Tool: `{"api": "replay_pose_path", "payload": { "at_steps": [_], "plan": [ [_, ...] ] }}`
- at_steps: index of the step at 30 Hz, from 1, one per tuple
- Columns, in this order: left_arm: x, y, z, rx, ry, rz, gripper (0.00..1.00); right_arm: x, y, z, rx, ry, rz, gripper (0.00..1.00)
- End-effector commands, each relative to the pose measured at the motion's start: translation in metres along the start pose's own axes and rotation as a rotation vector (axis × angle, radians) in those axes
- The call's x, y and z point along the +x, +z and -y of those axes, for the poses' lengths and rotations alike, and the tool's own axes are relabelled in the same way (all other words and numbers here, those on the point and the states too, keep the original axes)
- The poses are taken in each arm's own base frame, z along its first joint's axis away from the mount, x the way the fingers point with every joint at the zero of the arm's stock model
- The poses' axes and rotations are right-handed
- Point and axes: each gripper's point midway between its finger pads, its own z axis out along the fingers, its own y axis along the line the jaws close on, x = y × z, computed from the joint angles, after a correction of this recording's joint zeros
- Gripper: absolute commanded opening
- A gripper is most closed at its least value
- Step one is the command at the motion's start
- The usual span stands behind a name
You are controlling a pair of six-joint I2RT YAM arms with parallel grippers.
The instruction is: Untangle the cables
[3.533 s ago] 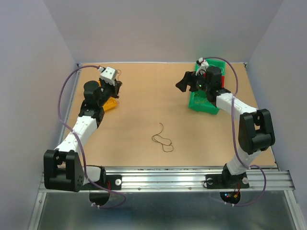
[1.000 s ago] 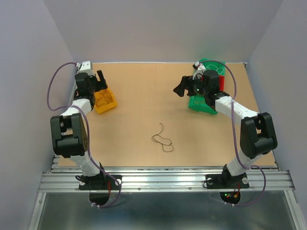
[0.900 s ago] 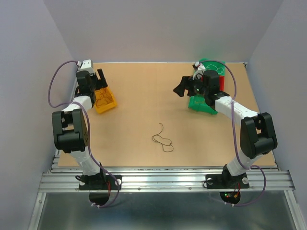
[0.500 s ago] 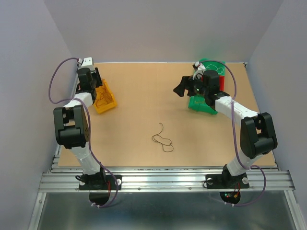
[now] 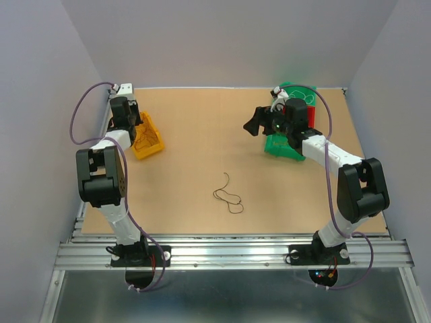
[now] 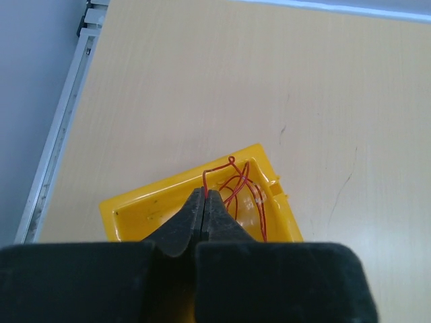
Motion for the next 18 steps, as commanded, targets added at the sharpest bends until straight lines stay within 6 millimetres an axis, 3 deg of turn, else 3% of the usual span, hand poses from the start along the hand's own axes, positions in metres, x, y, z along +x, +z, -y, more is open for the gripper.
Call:
{"api": "replay_pose_path", "payload": {
  "at_steps": [1,6,14,17,18],
  "plan": [
    [-0.022,-0.015,0.0,-0.002,0.045,0.06,0.0,-0.01,-0.002,-0.003,-0.007,-0.023,0.032,0.91],
    [-0.01,-0.019,-0.004,-0.036,0.098,0.009,0.0,-0.01,-0.001,-0.003,-0.005,-0.025,0.031,0.91],
    [0.013,-0.007,0.004,-0.075,0.183,-0.071,0.01,0.001,0.003,-0.001,0.011,0.005,-0.046,0.91],
    [0.016,-0.009,0.005,-0.076,0.204,-0.087,0.22,0.02,0.008,-0.003,0.098,-0.022,-0.141,0.91],
    [0.009,-0.012,0.005,-0.072,0.206,-0.069,0.37,0.038,0.013,-0.011,0.117,-0.04,-0.201,0.91]
  ]
}}
